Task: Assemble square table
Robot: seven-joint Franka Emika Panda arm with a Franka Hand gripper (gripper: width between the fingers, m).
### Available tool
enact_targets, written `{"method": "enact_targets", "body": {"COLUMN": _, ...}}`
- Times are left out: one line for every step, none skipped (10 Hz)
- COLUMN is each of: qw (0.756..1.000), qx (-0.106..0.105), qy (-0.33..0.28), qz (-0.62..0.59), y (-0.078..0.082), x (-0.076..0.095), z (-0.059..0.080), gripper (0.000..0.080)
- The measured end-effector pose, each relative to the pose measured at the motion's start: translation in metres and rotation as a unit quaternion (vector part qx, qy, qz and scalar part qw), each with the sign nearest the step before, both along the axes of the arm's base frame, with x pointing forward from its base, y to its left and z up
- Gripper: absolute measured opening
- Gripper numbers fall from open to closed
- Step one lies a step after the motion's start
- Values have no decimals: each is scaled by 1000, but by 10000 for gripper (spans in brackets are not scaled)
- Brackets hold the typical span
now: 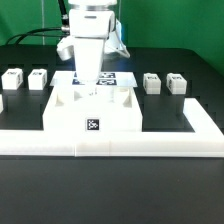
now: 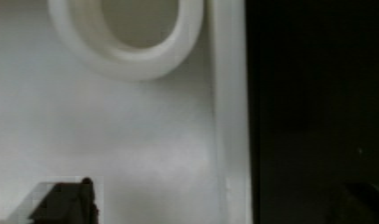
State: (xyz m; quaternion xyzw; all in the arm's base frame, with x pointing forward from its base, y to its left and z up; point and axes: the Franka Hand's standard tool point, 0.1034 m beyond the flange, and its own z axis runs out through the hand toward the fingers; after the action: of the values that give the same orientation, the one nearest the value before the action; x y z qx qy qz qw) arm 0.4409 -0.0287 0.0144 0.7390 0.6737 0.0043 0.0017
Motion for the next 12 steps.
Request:
{"method": "enact_targets", "body": {"qw": 1000, "qx": 1, "qy": 5, "qz": -2, "y": -1, "x": -3, "z": -5, "gripper": 650}}
{"method": "enact_targets", "body": {"qw": 1000, "qx": 2, "qy": 6, "qz": -11, "y": 0, "x": -2, "z": -7, "gripper": 650}}
{"method": "enact_targets", "body": {"qw": 1000, "qx": 2, "qy": 6, "qz": -17, "y": 1, "x": -2, "z": -7, "gripper": 650}}
{"method": "enact_targets", "body": {"qw": 1000, "qx": 2, "qy": 6, "qz": -18, "y": 0, "x": -2, "z": -7, "gripper": 636}}
{"method": "enact_targets", "body": {"qw": 1000, "qx": 2, "qy": 6, "qz": -18, "y": 0, "x": -2, "z": -7, "gripper": 636}}
{"method": "enact_targets", "body": {"qw": 1000, "qx": 2, "qy": 6, "qz": -18, "y": 0, "x": -2, "z": -7, "gripper": 451}}
{"method": "enact_targets", "body": {"qw": 1000, "qx": 2, "qy": 6, "qz": -18, "y": 0, "x": -2, "z": -7, "gripper": 451}}
{"method": "enact_targets", "body": {"qw": 1000, "qx": 2, "qy": 6, "qz": -18, "y": 0, "x": -2, "z": -7, "gripper": 245}}
{"method": "enact_targets", "body": {"qw": 1000, "qx": 2, "qy": 6, "qz": -18, "y": 0, "x": -2, "z": -7, "gripper": 74}}
{"method": "enact_targets", "body": {"qw": 1000, "qx": 1, "qy": 6, "qz": -18, "y": 0, "x": -2, "z": -7, "gripper": 74}}
{"method": "enact_targets", "body": {"qw": 1000, "qx": 2, "qy": 6, "qz": -19, "y": 0, "x": -2, "z": -7, "gripper": 53}}
{"method": "enact_targets", "body": {"qw": 1000, "qx": 2, "qy": 6, "qz": -19, "y": 0, "x": -2, "z": -7, "gripper": 53}}
